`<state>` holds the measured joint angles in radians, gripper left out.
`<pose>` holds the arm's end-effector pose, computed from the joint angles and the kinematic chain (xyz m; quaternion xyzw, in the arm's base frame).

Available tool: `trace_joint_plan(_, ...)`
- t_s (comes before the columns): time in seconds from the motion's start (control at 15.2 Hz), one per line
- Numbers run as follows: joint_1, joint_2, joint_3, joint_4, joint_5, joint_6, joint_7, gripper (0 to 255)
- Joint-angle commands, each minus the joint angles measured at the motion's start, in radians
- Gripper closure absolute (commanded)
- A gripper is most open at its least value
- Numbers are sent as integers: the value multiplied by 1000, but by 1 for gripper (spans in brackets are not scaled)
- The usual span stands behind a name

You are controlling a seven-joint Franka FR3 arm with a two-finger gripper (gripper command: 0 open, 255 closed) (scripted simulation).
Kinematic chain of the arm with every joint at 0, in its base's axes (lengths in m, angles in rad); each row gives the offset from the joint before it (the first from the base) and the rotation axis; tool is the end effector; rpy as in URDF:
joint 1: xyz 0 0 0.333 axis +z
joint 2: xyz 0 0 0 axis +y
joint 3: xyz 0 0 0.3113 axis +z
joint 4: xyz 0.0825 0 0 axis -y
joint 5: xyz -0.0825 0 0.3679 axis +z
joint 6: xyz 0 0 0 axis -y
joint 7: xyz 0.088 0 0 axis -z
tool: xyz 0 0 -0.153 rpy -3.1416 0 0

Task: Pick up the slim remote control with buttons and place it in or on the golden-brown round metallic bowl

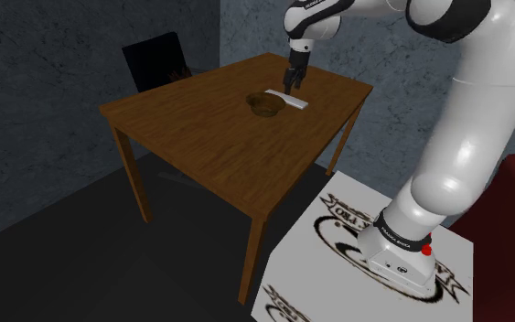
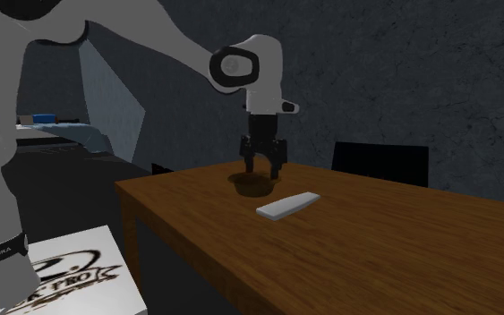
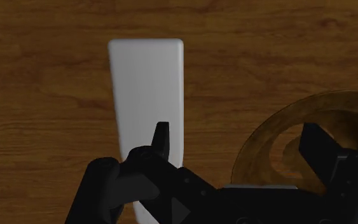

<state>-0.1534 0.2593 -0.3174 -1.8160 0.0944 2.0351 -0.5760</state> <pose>0.5453 -0.2582 0.3578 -0.9993 -0.0353 0.0104 0.0081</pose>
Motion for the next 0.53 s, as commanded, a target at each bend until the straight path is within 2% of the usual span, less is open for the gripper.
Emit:
trace_joint_plan(0.0,-20,71,-2,69,19,5,-25,0)
trace_joint_plan(0.33,-82,274,7,311,66,-25,-69,0)
trace_joint_plan(0.46,-84,282,9,308,68,-15,-71,0)
